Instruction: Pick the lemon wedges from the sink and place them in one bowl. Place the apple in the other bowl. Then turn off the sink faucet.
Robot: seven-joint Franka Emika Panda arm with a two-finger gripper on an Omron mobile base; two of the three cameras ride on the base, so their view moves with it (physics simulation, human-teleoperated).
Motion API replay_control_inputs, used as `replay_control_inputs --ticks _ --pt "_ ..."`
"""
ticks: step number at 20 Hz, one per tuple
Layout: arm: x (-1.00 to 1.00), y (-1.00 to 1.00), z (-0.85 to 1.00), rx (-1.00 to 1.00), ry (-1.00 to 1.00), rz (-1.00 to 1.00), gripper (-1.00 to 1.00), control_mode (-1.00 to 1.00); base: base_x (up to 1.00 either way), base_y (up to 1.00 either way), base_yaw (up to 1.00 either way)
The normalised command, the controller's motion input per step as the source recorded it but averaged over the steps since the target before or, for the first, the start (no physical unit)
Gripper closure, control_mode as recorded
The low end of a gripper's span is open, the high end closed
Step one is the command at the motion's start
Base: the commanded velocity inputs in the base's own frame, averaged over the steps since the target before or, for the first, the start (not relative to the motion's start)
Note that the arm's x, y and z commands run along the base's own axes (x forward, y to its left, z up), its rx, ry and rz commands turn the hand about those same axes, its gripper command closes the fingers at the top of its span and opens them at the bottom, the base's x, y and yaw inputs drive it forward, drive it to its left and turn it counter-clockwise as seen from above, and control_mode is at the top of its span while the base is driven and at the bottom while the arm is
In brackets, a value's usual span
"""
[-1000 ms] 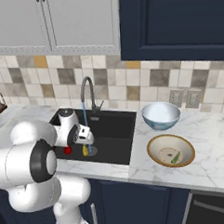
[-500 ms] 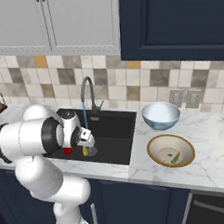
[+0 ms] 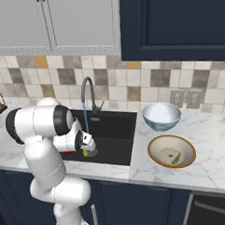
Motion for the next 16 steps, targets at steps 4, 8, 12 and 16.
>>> replay_control_inputs --ticks 4,8,12,16 --pt "0.3 0.03 -0.29 0.0 0.0 -0.04 -1.0 -1.0 0.0 0.0 0.0" --pt "0.37 0.0 -0.27 0.0 0.0 -0.02 -1.0 -1.0 0.0 0.0 0.0" --pt "0.44 0.03 -0.3 0.0 0.0 -0.03 -1.0 -1.0 0.0 0.0 0.0" --pt "0.31 0.06 -0.33 0.0 0.0 -0.03 -1.0 -1.0 0.0 0.0 0.0"
